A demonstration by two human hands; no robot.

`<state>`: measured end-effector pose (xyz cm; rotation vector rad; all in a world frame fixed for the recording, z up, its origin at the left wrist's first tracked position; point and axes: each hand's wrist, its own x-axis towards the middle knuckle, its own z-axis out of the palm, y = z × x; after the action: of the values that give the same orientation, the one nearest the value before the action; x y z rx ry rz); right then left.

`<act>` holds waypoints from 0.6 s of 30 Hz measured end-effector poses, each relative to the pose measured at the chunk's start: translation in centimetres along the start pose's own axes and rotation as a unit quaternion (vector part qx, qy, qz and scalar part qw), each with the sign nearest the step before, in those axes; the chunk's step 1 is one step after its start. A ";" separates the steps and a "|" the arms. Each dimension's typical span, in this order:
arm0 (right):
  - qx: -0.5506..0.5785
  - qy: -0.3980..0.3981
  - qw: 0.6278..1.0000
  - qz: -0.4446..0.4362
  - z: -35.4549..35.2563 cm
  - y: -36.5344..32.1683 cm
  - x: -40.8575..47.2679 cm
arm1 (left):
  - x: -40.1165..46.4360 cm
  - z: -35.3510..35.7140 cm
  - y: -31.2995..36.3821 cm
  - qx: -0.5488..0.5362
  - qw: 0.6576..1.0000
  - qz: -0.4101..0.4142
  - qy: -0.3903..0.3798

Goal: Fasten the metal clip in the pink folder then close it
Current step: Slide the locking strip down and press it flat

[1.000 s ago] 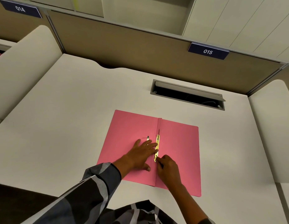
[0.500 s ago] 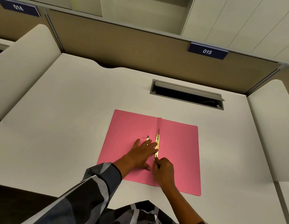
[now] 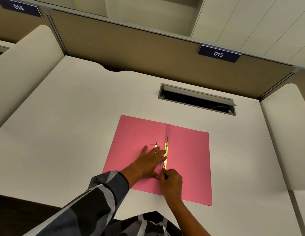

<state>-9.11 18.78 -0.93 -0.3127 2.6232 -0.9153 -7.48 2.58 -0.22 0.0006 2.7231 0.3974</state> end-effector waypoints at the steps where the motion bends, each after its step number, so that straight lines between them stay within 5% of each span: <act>1: 0.002 0.003 1.000 0.004 0.1 0.0 -0.2 | 0.0 -0.1 0.0 0.000 1.000 -0.001 -0.002; 18: -0.082 0.005 0.989 -0.125 -1.0 1.3 -0.5 | 0.1 0.2 -0.2 0.007 1.000 0.001 -0.004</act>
<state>-9.14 20.57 -0.89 -0.6952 2.7169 -0.7755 -7.49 2.48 -0.46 0.0090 2.7173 0.3769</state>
